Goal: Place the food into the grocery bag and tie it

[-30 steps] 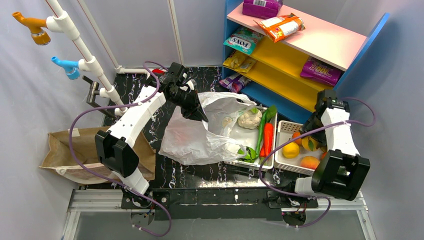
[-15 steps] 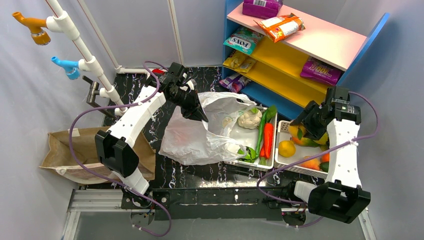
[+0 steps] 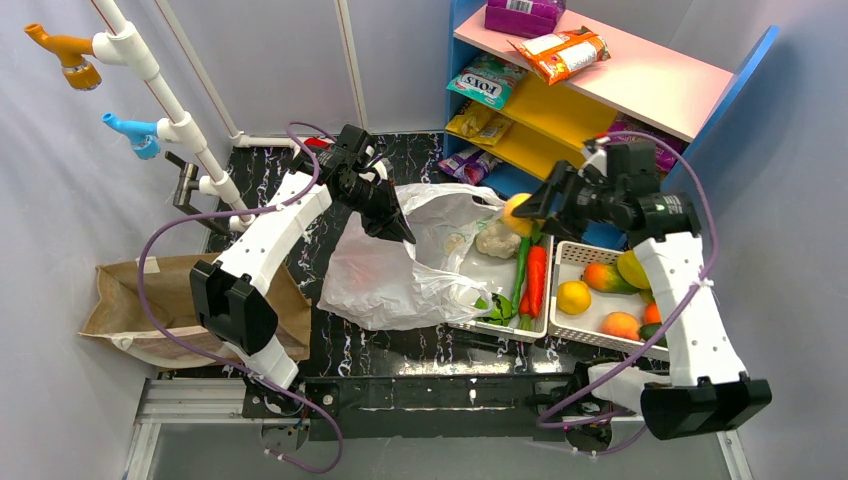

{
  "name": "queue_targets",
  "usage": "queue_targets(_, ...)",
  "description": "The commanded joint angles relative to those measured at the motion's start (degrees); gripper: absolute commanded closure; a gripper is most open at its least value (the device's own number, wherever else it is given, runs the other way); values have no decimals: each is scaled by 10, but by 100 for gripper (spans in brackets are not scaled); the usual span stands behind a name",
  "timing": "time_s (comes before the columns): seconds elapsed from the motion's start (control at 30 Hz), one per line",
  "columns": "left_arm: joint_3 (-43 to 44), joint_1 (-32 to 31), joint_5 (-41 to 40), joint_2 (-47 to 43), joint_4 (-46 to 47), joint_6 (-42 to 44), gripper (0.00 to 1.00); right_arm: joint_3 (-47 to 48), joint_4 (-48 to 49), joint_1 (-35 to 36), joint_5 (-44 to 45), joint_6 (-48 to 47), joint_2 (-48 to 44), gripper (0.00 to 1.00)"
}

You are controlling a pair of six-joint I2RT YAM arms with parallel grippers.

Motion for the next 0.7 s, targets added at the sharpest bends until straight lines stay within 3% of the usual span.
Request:
queue_targets(0.0,4,-2,-2,-26,-12,-2,100,56,72,93,-23,31,46,55)
queue_targets(0.27,-13,-2,-10,-44,-10,-5,100,163,83,206,-4,15,153,55)
queue_targets(0.67,-15,-2,-15,-52,-15,-8,100,198,68,296,-6,-17,260,48)
